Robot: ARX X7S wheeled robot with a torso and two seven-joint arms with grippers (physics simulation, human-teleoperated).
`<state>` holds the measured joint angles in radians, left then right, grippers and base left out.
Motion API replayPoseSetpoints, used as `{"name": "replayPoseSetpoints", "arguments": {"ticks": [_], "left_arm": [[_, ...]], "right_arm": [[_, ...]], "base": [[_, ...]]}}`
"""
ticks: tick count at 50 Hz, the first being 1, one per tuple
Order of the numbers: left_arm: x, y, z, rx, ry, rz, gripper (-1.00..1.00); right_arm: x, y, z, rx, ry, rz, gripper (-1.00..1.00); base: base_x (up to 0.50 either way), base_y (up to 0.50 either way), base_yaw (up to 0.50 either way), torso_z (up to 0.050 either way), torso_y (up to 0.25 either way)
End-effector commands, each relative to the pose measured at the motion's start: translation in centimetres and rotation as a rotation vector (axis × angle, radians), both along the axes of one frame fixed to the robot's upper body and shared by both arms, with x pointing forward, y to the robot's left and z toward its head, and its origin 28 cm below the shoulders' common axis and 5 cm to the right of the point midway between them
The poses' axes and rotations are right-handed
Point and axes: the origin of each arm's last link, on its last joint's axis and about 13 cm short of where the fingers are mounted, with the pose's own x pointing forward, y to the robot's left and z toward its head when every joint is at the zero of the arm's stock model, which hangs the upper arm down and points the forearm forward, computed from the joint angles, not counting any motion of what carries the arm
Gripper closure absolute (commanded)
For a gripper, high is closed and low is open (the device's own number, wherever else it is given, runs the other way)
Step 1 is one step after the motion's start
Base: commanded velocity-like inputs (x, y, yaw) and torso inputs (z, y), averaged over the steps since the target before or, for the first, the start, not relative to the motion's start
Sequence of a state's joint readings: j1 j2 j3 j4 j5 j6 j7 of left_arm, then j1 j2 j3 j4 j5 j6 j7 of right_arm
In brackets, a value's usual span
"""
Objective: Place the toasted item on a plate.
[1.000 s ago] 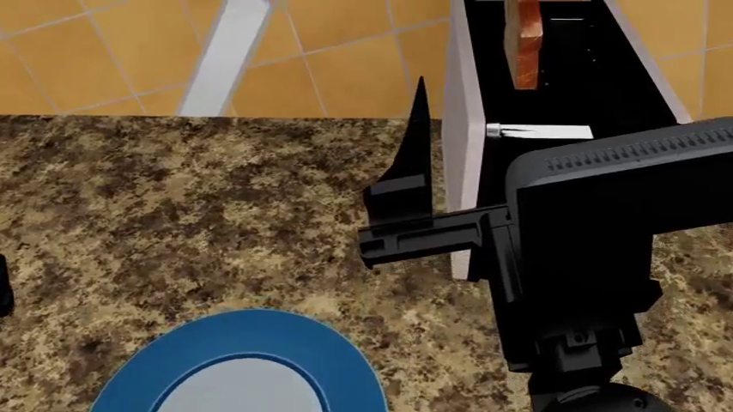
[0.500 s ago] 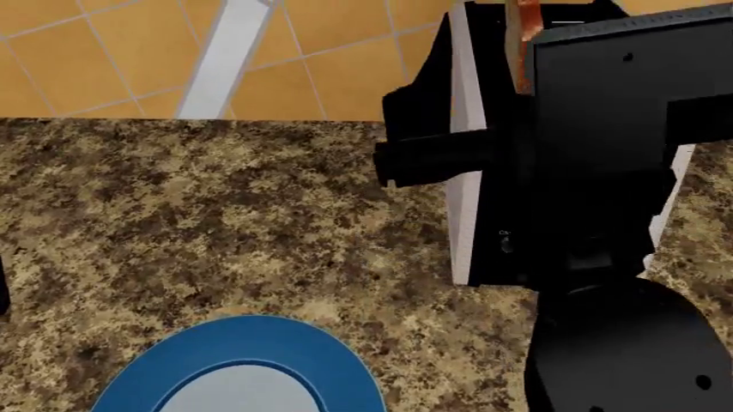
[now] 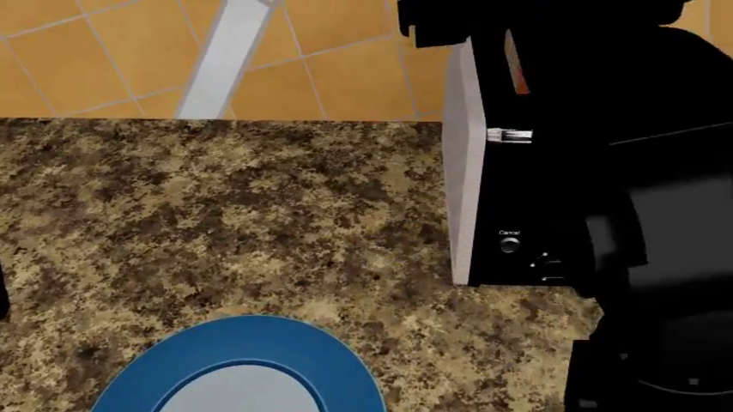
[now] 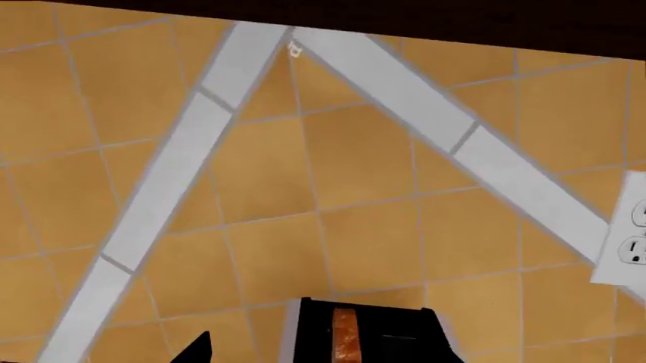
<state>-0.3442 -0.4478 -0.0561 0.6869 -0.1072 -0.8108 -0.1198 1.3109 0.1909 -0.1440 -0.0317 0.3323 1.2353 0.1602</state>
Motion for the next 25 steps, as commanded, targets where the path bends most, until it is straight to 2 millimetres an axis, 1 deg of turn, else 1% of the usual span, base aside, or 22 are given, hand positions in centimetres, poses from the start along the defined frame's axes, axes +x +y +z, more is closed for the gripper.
{"name": "replayPoseSetpoints", "arguments": {"ticks": [1,8,16,21,25], "left_arm": [[0.0,0.0,0.1,-0.001,-0.003,-0.004,-1.00],[-0.1,0.0,-0.1,-0.002,-0.001,-0.006,-1.00],[-0.1,0.0,-0.2,-0.005,0.001,-0.006,-1.00],[-0.1,0.0,-0.3,-0.004,0.002,-0.007,-1.00],[-0.1,-0.1,-0.3,-0.004,0.003,-0.013,-1.00]], "right_arm": [[2.3,-0.3,1.8,0.005,0.151,-0.027,-1.00],[3.5,-0.5,1.8,0.018,0.224,-0.054,-1.00],[4.3,-1.0,0.7,-0.005,0.298,-0.092,-1.00],[4.6,-1.0,0.4,-0.005,0.329,-0.096,-1.00],[5.5,-1.3,0.1,0.008,0.351,-0.110,-1.00]], "base": [[0.00,0.00,0.00,0.000,0.000],[0.00,0.00,0.00,0.000,0.000],[0.00,0.00,0.00,0.000,0.000],[0.00,0.00,0.00,0.000,0.000],[0.00,0.00,0.00,0.000,0.000]]}}
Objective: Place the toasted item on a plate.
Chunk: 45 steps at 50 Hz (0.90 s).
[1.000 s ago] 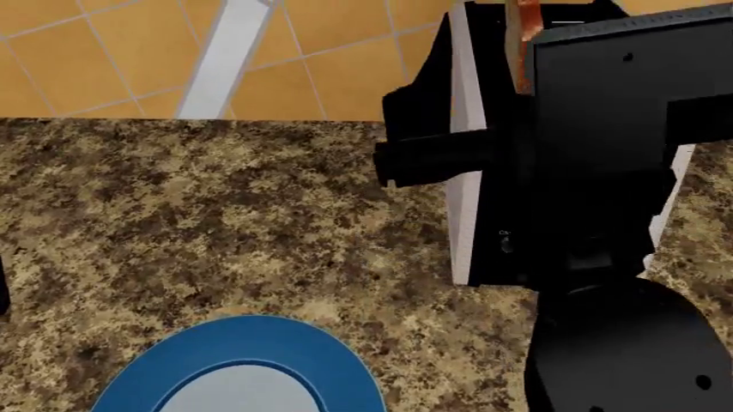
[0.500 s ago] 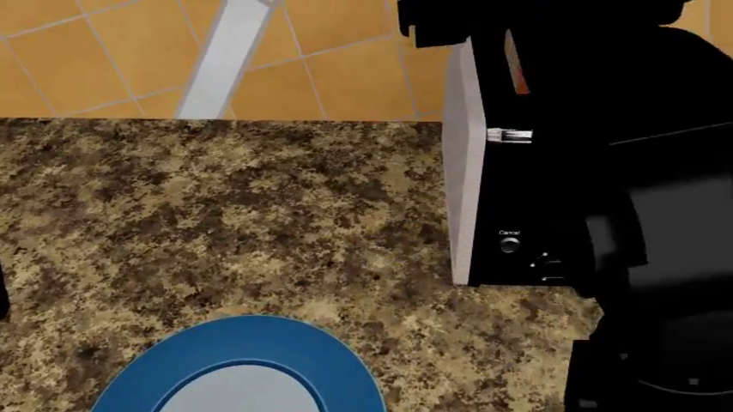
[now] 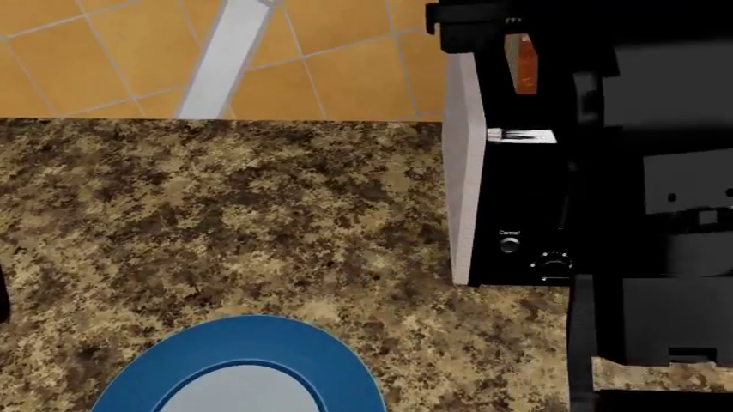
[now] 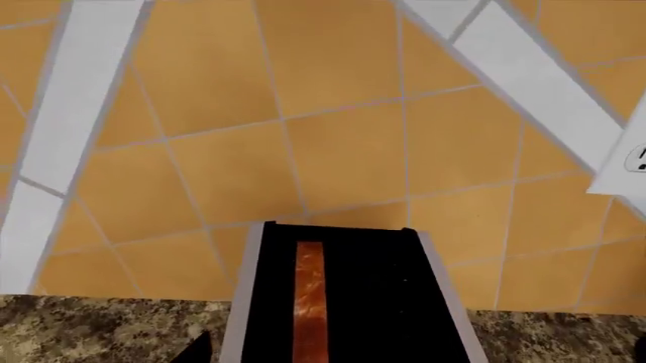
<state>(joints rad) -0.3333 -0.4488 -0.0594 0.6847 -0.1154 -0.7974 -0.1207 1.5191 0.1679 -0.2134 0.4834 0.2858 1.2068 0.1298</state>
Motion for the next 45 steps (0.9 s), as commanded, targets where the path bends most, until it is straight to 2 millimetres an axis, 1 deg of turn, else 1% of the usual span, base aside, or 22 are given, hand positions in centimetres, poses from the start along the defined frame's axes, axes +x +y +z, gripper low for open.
{"name": "replayPoseSetpoints", "arguments": {"ticks": [1,10,16,23,29,45], "left_arm": [[0.0,-0.1,-0.1,-0.002,0.001,-0.006,-1.00],[-0.2,-0.1,-0.2,0.005,0.009,-0.006,-1.00],[0.0,-0.2,-0.2,0.000,0.009,-0.010,-1.00],[-0.2,0.0,-0.2,0.001,0.010,-0.005,-1.00],[-0.1,-0.1,-0.2,0.002,0.011,-0.007,-1.00],[-0.1,-0.1,-0.1,0.006,0.012,-0.007,-1.00]], "right_arm": [[1.6,-0.4,-0.8,0.006,0.081,-0.029,-1.00],[3.5,-0.1,-1.4,0.011,0.110,-0.028,-1.00],[4.1,0.2,-1.7,0.008,0.124,-0.029,-1.00],[4.1,0.4,-1.6,0.017,0.124,-0.029,-1.00],[4.3,0.2,-2.7,0.022,0.149,-0.043,-1.00],[4.4,0.4,-3.7,0.017,0.171,-0.025,-1.00]], "base": [[0.00,0.00,0.00,0.000,0.000],[0.00,0.00,0.00,0.000,0.000],[0.00,0.00,0.00,0.000,0.000],[0.00,0.00,0.00,0.000,0.000],[0.00,0.00,0.00,0.000,0.000],[0.00,0.00,0.00,0.000,0.000]]}}
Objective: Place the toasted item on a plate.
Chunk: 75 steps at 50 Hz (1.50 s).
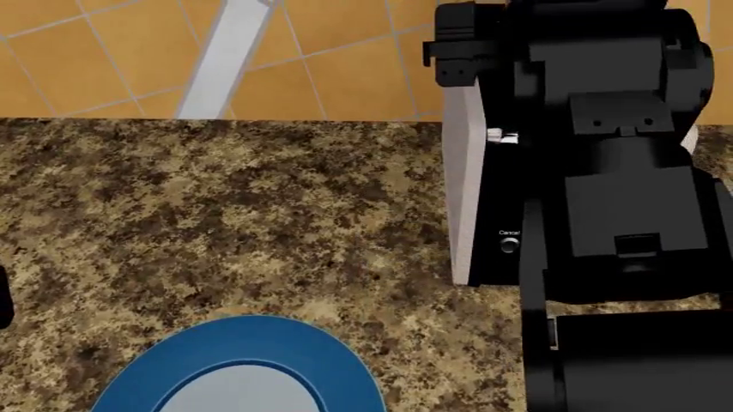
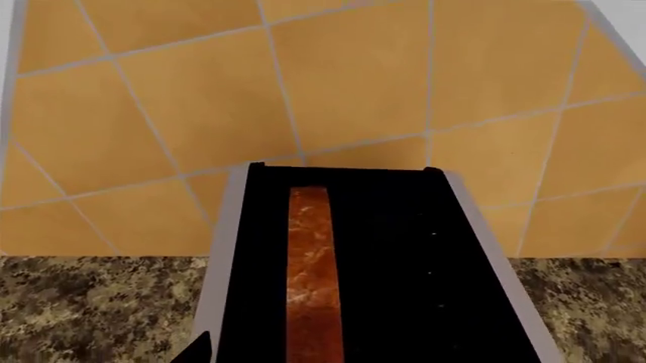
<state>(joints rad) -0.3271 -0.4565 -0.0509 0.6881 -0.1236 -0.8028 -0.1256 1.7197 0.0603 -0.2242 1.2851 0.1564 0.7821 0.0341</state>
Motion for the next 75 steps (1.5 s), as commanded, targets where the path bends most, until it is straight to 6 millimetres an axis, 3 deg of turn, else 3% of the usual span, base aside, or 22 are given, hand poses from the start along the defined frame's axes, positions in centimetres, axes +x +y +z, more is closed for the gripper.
{"name": "replayPoseSetpoints", "arguments": {"ticks": [1,12,13,29,44,57,63,75], "left_arm": [[0.0,0.0,0.1,0.005,0.002,-0.001,-1.00],[-0.1,0.0,0.1,0.010,0.003,-0.003,-1.00],[-0.1,0.0,0.2,0.010,0.003,-0.003,-1.00],[-0.4,0.1,0.4,0.008,-0.004,-0.001,-1.00],[-0.5,0.1,0.4,0.007,-0.007,-0.002,-1.00],[-0.3,-0.1,0.4,0.011,-0.002,-0.006,-1.00],[-0.2,-0.1,0.3,0.011,0.001,-0.009,-1.00],[0.0,-0.2,0.1,0.010,0.005,-0.016,-1.00]], "right_arm": [[0.1,0.2,-0.8,-0.001,0.020,0.017,-1.00],[0.1,0.2,-0.9,-0.008,0.026,0.017,-1.00],[0.1,0.2,-0.9,-0.010,0.029,0.016,1.00],[0.0,0.0,0.7,-0.008,-0.018,0.004,1.00],[-0.6,-0.1,4.7,0.019,-0.126,0.019,1.00],[-1.8,0.0,6.1,0.028,-0.181,0.049,1.00],[-3.0,0.3,6.8,0.028,-0.216,0.075,1.00],[-7.7,2.8,7.9,0.023,-0.308,0.240,1.00]], "base": [[0.00,0.00,0.00,0.000,0.000],[0.00,0.00,0.00,0.000,0.000],[0.00,0.00,0.00,0.000,0.000],[0.00,0.00,0.00,0.000,0.000],[0.00,0.00,0.00,0.000,0.001],[0.00,0.00,0.00,0.000,0.000],[0.00,0.00,0.00,0.000,0.000],[0.00,0.00,0.00,0.000,0.000]]}}
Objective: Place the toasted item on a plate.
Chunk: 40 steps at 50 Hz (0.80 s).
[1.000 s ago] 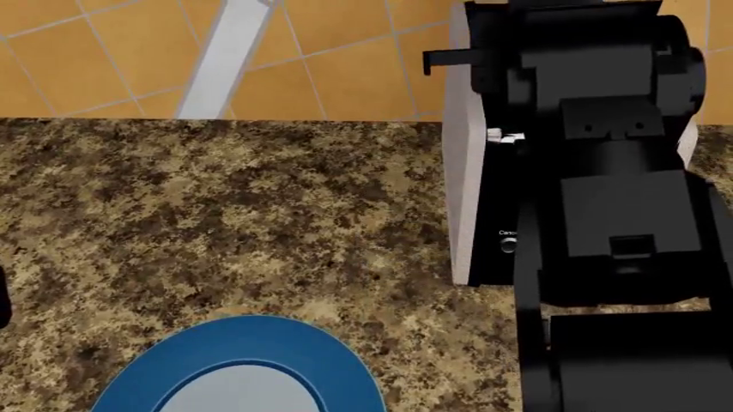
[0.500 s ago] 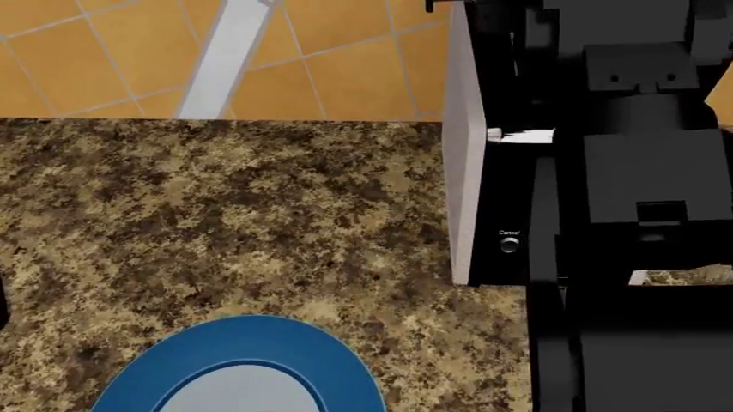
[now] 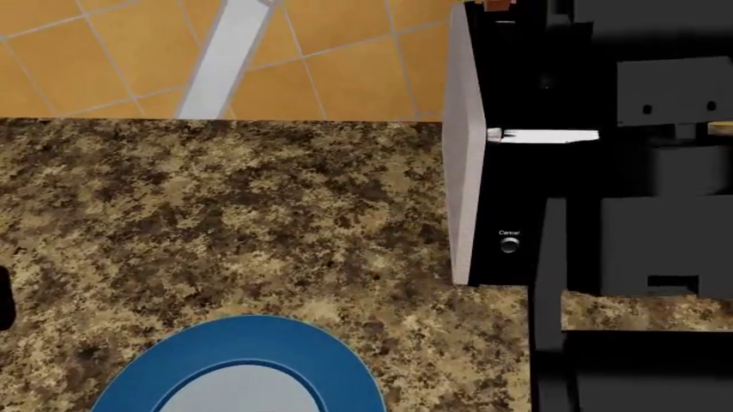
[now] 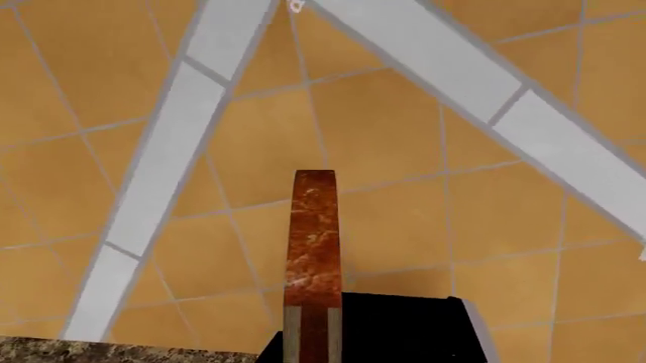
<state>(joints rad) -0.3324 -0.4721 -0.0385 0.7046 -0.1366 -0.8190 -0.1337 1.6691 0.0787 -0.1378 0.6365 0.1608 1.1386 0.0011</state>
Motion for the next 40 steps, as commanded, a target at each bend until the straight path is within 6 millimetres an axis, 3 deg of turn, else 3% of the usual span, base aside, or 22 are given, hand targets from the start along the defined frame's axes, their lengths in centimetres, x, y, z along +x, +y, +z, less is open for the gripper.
{"name": "replayPoseSetpoints", "arguments": {"ticks": [1,19,32,40], "left_arm": [[0.1,-0.1,-0.2,0.000,0.004,-0.004,-1.00],[0.0,0.0,-0.3,-0.001,0.007,-0.003,-1.00],[0.0,0.0,-0.4,-0.001,0.006,-0.006,-1.00],[-0.2,0.1,-0.5,-0.003,0.006,-0.002,-1.00]], "right_arm": [[-4.2,1.9,0.4,-0.032,-0.075,0.136,1.00],[-11.4,4.4,-1.2,-0.035,-0.102,0.322,1.00],[-14.0,5.4,-3.8,0.008,-0.076,0.430,1.00],[-14.8,4.7,-4.9,0.081,-0.046,0.453,1.00]], "base": [[0.00,0.00,0.00,0.000,0.000],[0.00,0.00,0.00,0.000,0.000],[0.00,0.00,0.00,0.000,0.000],[0.00,0.00,0.00,0.000,0.000]]}}
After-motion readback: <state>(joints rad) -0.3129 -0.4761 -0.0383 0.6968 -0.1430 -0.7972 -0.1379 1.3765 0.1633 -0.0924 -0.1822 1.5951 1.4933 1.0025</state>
